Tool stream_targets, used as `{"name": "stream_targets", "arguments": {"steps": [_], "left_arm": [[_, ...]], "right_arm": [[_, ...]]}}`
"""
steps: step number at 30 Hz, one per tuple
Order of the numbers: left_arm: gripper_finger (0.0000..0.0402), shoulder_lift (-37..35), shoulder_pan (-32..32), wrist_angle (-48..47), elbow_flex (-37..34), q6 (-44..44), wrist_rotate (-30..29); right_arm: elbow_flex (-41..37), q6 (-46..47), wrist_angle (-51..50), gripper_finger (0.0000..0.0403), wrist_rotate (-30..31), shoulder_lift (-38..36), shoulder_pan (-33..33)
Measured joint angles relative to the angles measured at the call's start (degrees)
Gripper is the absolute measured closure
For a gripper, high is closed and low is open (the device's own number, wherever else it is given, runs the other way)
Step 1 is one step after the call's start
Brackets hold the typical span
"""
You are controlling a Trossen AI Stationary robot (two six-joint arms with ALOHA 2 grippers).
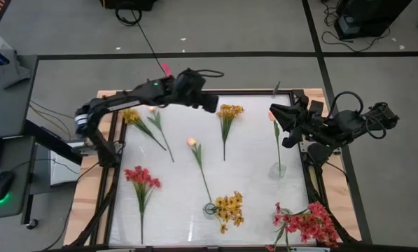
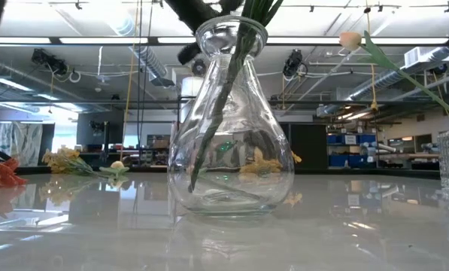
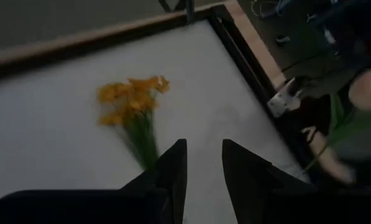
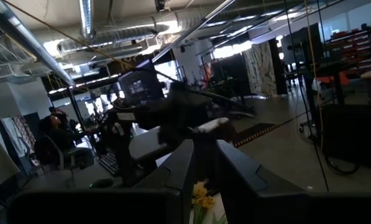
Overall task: Sort flowers into vase by color
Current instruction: Put the right yellow flowers into the bottom left transparent vase
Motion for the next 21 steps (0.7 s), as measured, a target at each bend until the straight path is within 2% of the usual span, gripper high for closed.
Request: {"name": "stream_targets", "arguments": {"steps": [2, 8, 21], "left_arm": [[0.0294, 3.2, 0.5, 0.2, 2.3, -3.9, 2.6], [0.0294, 12.2, 0.9, -1.1, 7.4, -8.0, 7.6], [0.0294, 22.7, -0.3, -8.3, 11.2, -9.8, 8.3]], "right_arm": [[0.0, 0.0, 0.0, 0.0328, 0.0, 0.0, 0.0], [0.0, 0.0, 0.0, 0.0328, 0.0, 0.0, 0.0], [0.0, 0.0, 0.0, 0.0328, 0.0, 0.0, 0.0]]}}
